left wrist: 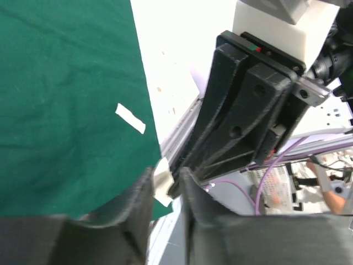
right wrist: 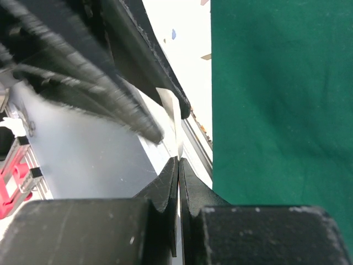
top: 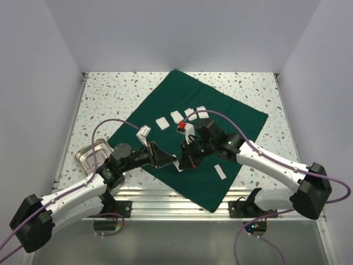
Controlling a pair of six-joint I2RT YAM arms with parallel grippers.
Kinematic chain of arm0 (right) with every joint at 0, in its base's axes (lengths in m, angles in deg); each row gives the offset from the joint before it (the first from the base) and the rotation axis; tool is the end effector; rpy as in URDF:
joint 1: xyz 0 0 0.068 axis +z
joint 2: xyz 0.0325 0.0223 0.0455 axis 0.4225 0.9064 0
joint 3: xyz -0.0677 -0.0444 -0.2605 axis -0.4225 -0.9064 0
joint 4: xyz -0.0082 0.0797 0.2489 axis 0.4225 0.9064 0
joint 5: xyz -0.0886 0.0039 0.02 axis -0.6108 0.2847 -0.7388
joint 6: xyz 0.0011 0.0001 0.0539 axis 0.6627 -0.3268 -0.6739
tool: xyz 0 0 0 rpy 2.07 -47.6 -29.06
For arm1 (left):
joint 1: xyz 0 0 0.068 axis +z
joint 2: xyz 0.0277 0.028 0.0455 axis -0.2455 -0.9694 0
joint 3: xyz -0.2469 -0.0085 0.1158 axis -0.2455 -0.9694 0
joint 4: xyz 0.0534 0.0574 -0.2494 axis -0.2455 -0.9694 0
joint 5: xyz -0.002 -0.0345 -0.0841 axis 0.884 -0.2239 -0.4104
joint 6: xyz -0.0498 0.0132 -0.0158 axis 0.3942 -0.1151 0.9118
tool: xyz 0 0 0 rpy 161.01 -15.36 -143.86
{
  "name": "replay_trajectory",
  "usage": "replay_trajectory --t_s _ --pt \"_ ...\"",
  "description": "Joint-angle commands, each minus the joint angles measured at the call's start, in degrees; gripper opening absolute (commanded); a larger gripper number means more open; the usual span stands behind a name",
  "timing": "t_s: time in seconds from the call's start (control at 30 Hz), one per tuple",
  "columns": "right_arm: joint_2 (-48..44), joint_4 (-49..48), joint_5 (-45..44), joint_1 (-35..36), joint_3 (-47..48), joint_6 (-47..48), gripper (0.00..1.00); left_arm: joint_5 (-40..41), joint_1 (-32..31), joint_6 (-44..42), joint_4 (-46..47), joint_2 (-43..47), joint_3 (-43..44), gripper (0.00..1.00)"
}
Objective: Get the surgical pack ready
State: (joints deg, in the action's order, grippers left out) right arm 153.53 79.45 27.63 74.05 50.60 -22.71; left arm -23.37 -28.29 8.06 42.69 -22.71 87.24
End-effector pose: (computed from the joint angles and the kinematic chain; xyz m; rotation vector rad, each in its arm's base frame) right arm 0.1632 0.2141 0.2759 -0.8953 2.3817 1.1282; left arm 0.1332 -0.1406 0.2256 0.1110 1.9638 -1.5500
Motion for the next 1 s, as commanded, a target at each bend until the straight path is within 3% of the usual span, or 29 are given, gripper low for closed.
replay_trajectory --t_s 0.0,0.07,0.1,0.17,0.3,0.33,0.37,0.4,0.43,0.47,0.53,0.57,0.67,0.8,0.97 --pt "0.13 -2.13 1.77 -0.28 0.66 -0.43 0.01 -0.33 -0.39 -0.9 1.95 0.48 0.54 0.25" --pt "0.22 -2.39 1.85 -0.54 0.66 -0.6 0.02 0.11 -0.39 -0.73 0.19 0.22 0.81 0.05" --pt "0.22 -2.48 1.94 -0.46 0.74 -0.51 0.03 0.81 -0.39 -0.64 -0.86 0.04 1.33 0.0" --pt "0.31 -2.48 1.86 -0.45 1.18 -0.43 0.07 1.43 -0.39 -0.64 -2.8 -0.22 1.6 0.0" --pt "0.83 2.94 -5.15 -0.54 3.2 0.71 0.45 9.58 -0.39 -1.16 -15.86 0.74 6.58 0.0" --pt "0.84 4.45 -7.61 -0.54 4.34 0.98 0.49 12.13 -0.39 -1.6 -25.91 0.65 8.26 0.0" --pt "1.1 7.51 -13.12 -0.54 5.22 1.42 0.59 18.42 -0.39 -1.87 -37.41 -0.39 12.54 0.0" --pt "1.19 8.84 -15.26 -0.54 5.23 1.51 0.62 22.13 -0.39 -1.17 -37.52 -1.27 15.02 0.0" --pt "1.19 9.55 -16.94 -0.54 5.49 1.86 0.63 26.61 -0.3 -0.47 -49.79 -2.24 17.48 0.0" --pt "1.19 10.08 -18.26 -0.54 5.4 1.95 0.64 34.92 -0.3 0.58 -55.92 -3.64 20.21 0.0" --pt "1.45 10.44 -20.03 -0.54 4.44 2.73 0.67 42.7 -0.3 5.92 -72.84 -8.73 28.38 0.0" --pt "1.63 10.53 -20.47 -0.54 4.17 3.0 0.68 49.0 -0.21 7.52 -77.64 -10.66 30.84 0.0" --pt "2.68 10.96 -23.63 -0.63 2.94 3.18 0.7 56.25 3.37 11.75 -93.82 -22.32 39.29 0.0" --pt "1.81 9.92 -23.72 -0.63 1.63 3.79 0.72 57.42 13.65 10.26 -99.14 -27.99 38.97 0.0" --pt "-1.18 8.95 -21.97 -0.81 0.31 4.06 0.72 59.42 24.57 10.35 -99.05 -25.8 37.98 0.0"
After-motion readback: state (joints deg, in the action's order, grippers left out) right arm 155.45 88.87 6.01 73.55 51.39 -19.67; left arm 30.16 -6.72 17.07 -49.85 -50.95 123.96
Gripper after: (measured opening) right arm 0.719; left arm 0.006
